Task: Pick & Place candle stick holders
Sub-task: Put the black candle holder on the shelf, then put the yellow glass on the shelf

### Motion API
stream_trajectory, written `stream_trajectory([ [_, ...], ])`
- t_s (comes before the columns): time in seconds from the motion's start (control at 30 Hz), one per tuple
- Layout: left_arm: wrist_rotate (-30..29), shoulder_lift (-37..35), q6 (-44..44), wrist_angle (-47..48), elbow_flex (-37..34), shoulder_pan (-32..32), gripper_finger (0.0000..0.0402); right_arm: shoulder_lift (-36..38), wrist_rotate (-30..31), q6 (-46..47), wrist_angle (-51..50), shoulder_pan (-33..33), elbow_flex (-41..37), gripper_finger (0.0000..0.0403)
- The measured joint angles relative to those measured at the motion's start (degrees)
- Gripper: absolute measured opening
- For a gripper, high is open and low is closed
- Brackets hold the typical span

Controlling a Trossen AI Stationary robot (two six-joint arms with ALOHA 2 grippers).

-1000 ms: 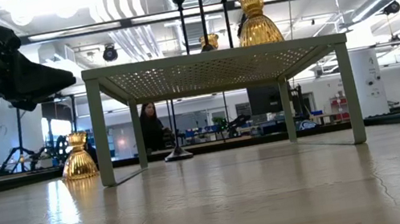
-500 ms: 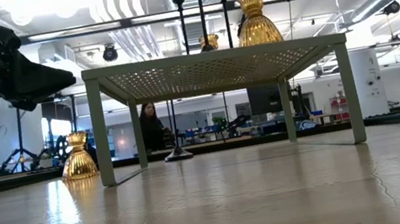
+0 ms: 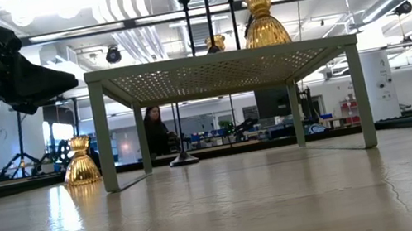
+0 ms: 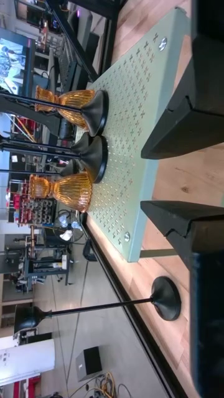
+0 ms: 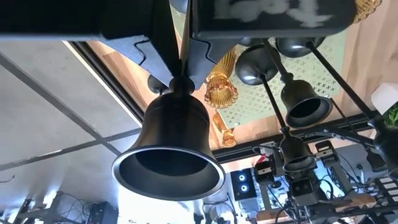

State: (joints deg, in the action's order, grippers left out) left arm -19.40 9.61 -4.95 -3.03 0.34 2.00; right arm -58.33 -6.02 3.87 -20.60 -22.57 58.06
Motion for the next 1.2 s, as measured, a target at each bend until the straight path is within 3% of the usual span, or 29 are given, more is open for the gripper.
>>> stream_trajectory([
  [0.5, 0.0, 0.0, 0.0, 0.0, 0.0, 0.0, 0.0122, -0.7, 0.0, 0.0, 0.5, 0.1, -0.3, 0.0025],
  [1.2, 0.0, 0.0, 0.0, 0.0, 0.0, 0.0, 0.0122, 0.5, -3.5, 1.7, -2.0, 0.0, -0.4, 0.0184],
])
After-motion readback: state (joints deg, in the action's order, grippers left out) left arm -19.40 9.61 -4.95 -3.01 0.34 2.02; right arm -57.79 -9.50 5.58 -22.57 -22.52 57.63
